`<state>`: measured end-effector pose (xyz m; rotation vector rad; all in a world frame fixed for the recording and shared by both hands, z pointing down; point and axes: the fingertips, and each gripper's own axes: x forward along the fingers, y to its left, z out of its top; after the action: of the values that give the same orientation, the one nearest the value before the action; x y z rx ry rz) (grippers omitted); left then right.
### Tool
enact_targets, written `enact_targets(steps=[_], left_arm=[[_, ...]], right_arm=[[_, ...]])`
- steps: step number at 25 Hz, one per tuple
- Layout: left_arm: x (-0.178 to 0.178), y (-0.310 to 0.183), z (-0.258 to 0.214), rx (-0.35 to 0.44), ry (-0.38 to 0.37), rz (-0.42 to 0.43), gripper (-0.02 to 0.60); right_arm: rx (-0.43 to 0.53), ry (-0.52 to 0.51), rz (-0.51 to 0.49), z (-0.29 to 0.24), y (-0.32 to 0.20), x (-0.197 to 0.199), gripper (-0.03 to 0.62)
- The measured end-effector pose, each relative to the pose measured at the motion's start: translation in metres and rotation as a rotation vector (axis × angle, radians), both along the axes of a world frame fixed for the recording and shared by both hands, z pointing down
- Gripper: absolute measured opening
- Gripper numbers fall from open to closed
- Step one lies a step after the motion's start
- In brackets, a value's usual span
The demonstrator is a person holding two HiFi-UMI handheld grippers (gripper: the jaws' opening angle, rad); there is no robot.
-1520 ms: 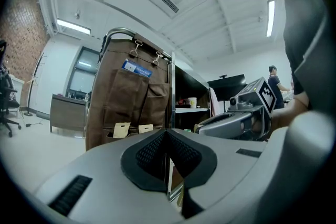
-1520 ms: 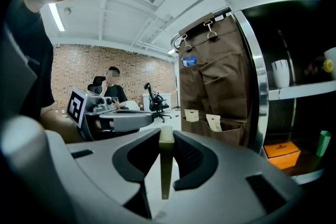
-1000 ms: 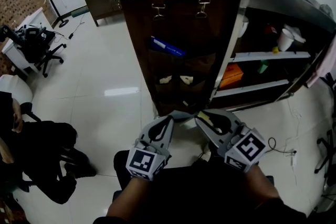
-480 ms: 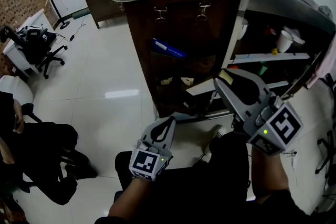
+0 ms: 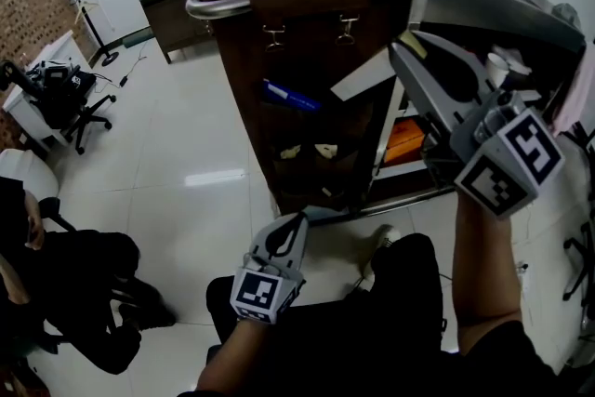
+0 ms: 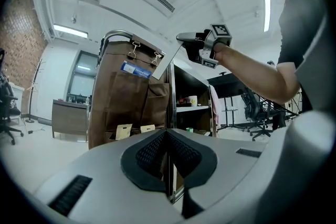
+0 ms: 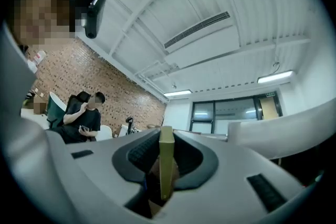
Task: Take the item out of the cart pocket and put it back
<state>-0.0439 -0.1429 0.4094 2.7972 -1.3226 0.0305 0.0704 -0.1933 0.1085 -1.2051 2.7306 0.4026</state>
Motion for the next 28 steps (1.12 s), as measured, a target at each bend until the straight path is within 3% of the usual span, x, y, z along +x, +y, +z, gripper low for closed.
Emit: enact_targets(steps=[9, 21, 28], left_arm=[[-0.001, -0.001, 0.0, -0.013, 0.014, 0.0, 0.0], [-0.003, -0.002, 0.001, -0.014, 0.018, 0.001, 0.0], [-0.003, -0.001, 0.002, -0.029, 0.036, 0.002, 0.0]], right_arm=[[-0.088, 0.16, 0.023, 0.034, -0.057, -0.026, 0.089], [-0.296, 0.275, 0.034, 0.129, -0.105, -0.038, 0.089], [-0.312, 0.289, 0.035, 0.142, -0.107, -0.039, 0.091]])
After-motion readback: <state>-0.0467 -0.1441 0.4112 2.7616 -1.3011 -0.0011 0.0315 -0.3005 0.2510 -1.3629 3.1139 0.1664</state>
